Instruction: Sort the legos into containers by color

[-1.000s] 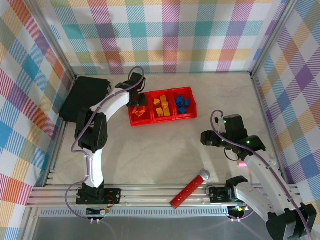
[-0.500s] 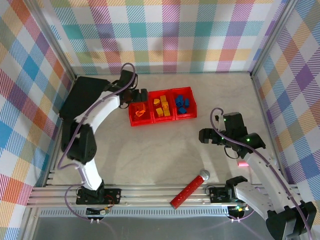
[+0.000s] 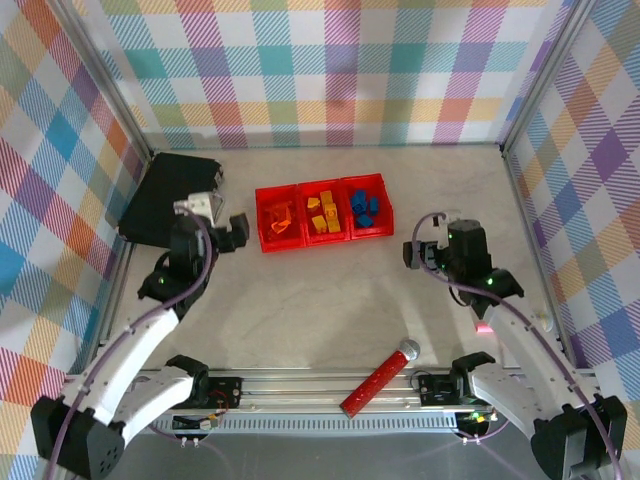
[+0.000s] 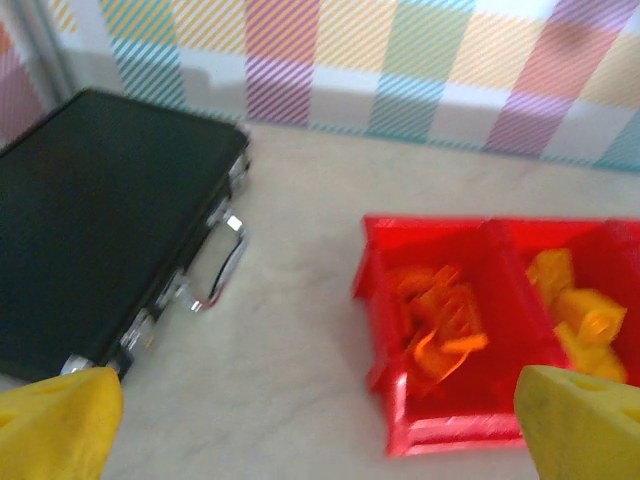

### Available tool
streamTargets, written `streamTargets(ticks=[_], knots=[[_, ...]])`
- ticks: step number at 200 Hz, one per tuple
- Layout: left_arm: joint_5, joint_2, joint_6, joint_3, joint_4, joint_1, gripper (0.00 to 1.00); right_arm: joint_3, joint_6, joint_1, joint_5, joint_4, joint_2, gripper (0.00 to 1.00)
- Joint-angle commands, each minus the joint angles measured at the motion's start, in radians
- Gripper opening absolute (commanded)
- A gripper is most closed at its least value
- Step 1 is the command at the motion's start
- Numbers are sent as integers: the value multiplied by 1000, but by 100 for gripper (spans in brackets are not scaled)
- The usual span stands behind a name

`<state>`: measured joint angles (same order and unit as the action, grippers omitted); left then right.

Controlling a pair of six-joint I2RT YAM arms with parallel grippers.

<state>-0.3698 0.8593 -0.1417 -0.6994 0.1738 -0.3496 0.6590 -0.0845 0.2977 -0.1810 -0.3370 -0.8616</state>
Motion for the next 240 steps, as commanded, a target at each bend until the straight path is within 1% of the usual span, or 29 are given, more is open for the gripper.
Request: streamTargets(ticks=[1, 12, 30, 52, 66, 75, 82, 92, 116, 122, 130, 143, 149, 154, 159, 164, 169, 175, 180, 188, 194, 197, 201, 203, 213, 216, 222, 232, 240], knots=[[-81, -107, 70, 143, -178, 9, 100, -132, 221, -17, -43, 352, 32, 99], [-115, -151, 56, 192, -212, 9, 100, -166, 205, -48, -41, 415, 5, 99], [-138, -181, 83, 262, -280, 9, 100, -194, 153, -113, 44, 471, -79, 99], [-191, -147, 134, 328, -371, 10, 100, -242, 142, -160, 105, 611, -205, 99], [-213, -105, 158, 356, -428, 12, 100, -278, 130, -185, 153, 755, -302, 99], [-227, -63, 178, 391, -515, 13, 100, -289, 125, -203, 204, 852, -373, 99], [-243, -23, 183, 426, -605, 15, 100, -257, 153, -204, 249, 820, -405, 99], [-248, 43, 191, 461, -724, 21, 100, -244, 174, -204, 316, 880, -448, 99], [-204, 238, 270, 475, -927, 38, 100, -222, 249, -207, 332, 981, -560, 99], [-193, 289, 285, 470, -971, 45, 100, -223, 230, -214, 324, 1045, -586, 99], [-178, 356, 295, 460, -1022, 57, 99, -203, 222, -236, 351, 981, -575, 99], [-139, 464, 286, 442, -1096, 86, 100, -215, 191, -276, 378, 1022, -590, 99], [-122, 522, 291, 428, -1141, 96, 100, -243, 136, -301, 383, 1094, -617, 99], [-127, 548, 273, 408, -1134, 97, 100, -263, 123, -307, 376, 1160, -656, 99], [-96, 568, 254, 394, -1127, 105, 100, -286, 94, -314, 369, 1296, -705, 99], [-47, 599, 262, 383, -1136, 114, 100, -289, 97, -322, 364, 1259, -674, 99], [-27, 635, 266, 365, -1125, 116, 100, -281, 101, -323, 356, 1196, -655, 99], [-30, 676, 272, 346, -1151, 123, 100, -289, 95, -323, 358, 1252, -682, 99], [-35, 675, 251, 339, -1122, 135, 99, -292, 94, -323, 362, 1272, -682, 99], [80, 644, 213, 333, -1045, 188, 100, -280, 96, -323, 352, 1209, -663, 99], [164, 672, 205, 343, -1071, 218, 100, -279, 85, -323, 339, 1234, -678, 99], [184, 707, 205, 350, -1121, 225, 100, -277, 81, -323, 330, 1238, -680, 99], [188, 751, 218, 350, -1211, 228, 100, -272, 76, -324, 311, 1228, -676, 99], [184, 755, 218, 350, -1222, 228, 100, -269, 73, -322, 302, 1212, -671, 99], [195, 694, 192, 306, -1020, 235, 100, -252, 59, -321, 255, 1179, -675, 99], [201, 707, 192, 300, -1020, 240, 100, -252, 60, -320, 253, 1177, -675, 99], [210, 736, 194, 303, -1094, 250, 100, -252, 61, -316, 246, 1169, -670, 99], [194, 711, 171, 294, -1022, 254, 100, -251, 63, -313, 245, 1174, -674, 99], [176, 723, 169, 294, -1050, 254, 100, -249, 65, -312, 241, 1164, -671, 99]])
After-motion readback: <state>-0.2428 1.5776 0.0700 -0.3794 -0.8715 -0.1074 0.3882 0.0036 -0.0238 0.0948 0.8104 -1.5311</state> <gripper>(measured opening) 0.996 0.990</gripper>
